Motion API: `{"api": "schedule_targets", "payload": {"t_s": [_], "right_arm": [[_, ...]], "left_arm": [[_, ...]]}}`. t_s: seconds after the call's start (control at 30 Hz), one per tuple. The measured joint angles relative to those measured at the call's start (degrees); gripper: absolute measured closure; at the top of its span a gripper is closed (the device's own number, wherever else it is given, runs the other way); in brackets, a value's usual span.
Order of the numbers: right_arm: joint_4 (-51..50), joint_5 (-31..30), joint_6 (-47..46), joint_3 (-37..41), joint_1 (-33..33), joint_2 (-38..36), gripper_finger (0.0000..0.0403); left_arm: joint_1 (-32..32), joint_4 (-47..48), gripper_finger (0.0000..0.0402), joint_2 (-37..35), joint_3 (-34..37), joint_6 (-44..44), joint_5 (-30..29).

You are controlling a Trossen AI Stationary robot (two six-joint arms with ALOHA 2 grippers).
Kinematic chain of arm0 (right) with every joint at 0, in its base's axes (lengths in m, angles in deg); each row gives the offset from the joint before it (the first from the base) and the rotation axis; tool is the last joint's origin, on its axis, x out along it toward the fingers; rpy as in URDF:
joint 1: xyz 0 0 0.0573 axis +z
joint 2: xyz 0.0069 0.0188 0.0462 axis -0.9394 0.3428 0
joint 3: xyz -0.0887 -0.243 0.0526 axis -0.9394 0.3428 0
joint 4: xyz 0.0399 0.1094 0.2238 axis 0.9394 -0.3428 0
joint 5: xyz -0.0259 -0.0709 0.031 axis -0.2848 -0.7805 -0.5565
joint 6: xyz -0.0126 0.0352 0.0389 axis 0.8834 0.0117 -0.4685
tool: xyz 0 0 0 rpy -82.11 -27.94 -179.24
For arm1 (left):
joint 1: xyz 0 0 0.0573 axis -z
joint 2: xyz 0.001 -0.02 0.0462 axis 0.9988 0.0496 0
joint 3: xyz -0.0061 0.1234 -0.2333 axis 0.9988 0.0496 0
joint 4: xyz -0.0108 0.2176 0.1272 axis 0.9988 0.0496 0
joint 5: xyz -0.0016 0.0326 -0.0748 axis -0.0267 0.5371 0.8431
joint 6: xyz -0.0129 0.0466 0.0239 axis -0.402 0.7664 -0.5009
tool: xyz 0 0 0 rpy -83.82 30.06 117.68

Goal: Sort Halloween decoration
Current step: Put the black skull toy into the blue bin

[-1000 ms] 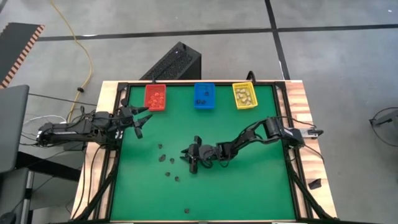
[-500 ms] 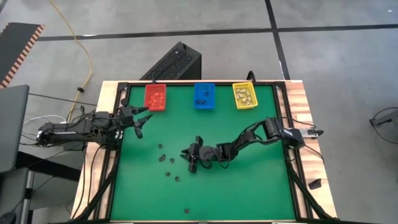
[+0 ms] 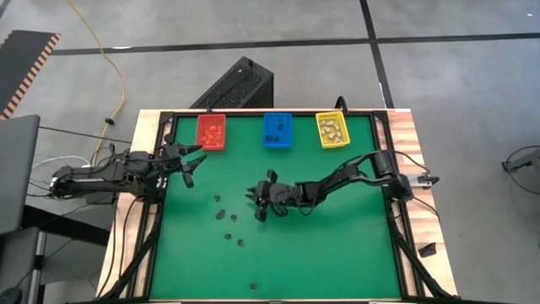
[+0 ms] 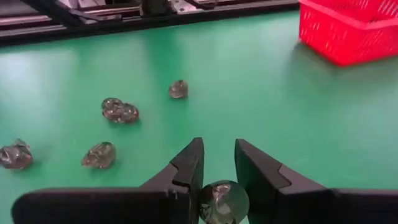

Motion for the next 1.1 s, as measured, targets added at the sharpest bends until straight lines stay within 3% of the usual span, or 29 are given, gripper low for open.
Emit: {"api": "schedule_targets", "payload": {"t_s": [0.47, 0.77, 1.1], "right_arm": [[-11.98, -2.97, 10.3, -0.07, -11.11, -13.2, 0.0293], [-18.63, -2.79, 5.71, -0.12, -21.49, -12.98, 0.0293], [-20.87, -2.34, 3.81, -0.12, -26.74, -12.93, 0.0293]], "left_arm": [[-0.02, 0.0, 0.0233, 0.02, 0.0, 0.0, 0.02], [-0.02, 0.0, 0.0233, 0.0, 0.0, 0.48, 0.0], [0.0, 0.0, 0.0233, 0.0, 0.0, 0.59, 0.0]]}}
